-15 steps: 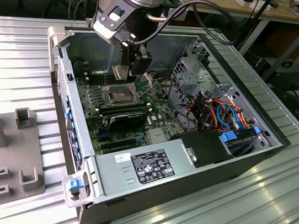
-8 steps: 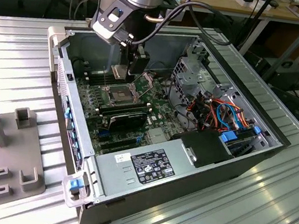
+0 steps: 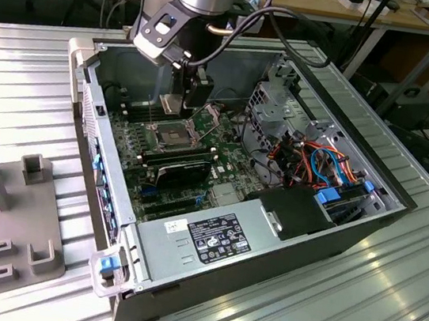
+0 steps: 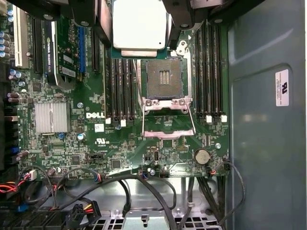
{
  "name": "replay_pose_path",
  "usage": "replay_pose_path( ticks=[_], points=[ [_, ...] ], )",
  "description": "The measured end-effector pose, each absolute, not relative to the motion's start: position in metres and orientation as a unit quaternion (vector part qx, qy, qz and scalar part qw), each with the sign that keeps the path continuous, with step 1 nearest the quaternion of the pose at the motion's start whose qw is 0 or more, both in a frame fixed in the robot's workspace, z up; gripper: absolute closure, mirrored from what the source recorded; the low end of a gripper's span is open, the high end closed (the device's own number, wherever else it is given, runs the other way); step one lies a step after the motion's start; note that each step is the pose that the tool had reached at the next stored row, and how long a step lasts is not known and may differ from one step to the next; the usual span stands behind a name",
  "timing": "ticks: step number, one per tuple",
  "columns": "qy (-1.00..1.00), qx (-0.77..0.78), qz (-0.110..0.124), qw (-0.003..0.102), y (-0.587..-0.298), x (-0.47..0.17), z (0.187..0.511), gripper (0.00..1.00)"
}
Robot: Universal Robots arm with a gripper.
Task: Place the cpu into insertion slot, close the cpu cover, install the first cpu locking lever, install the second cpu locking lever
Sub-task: 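Place the cpu into insertion slot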
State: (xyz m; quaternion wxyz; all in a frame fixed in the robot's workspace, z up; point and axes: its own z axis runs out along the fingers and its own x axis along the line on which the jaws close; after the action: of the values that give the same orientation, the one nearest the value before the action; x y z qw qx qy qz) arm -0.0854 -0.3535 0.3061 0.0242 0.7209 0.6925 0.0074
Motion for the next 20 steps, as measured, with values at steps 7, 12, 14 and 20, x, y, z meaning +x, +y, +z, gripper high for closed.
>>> replay_pose_path(
  ticks=[7,12,14,20],
  points=[
    [0.705,0.708,0.008,0.024,-0.348,-0.079,0.297,0.45],
    [0.71,0.704,0.008,0.024,-0.347,-0.079,0.297,0.45],
    [0.71,0.704,0.008,0.024,-0.347,-0.079,0.297,0.45],
    [0.71,0.704,0.008,0.024,-0.347,-0.079,0.294,0.45]
  ],
)
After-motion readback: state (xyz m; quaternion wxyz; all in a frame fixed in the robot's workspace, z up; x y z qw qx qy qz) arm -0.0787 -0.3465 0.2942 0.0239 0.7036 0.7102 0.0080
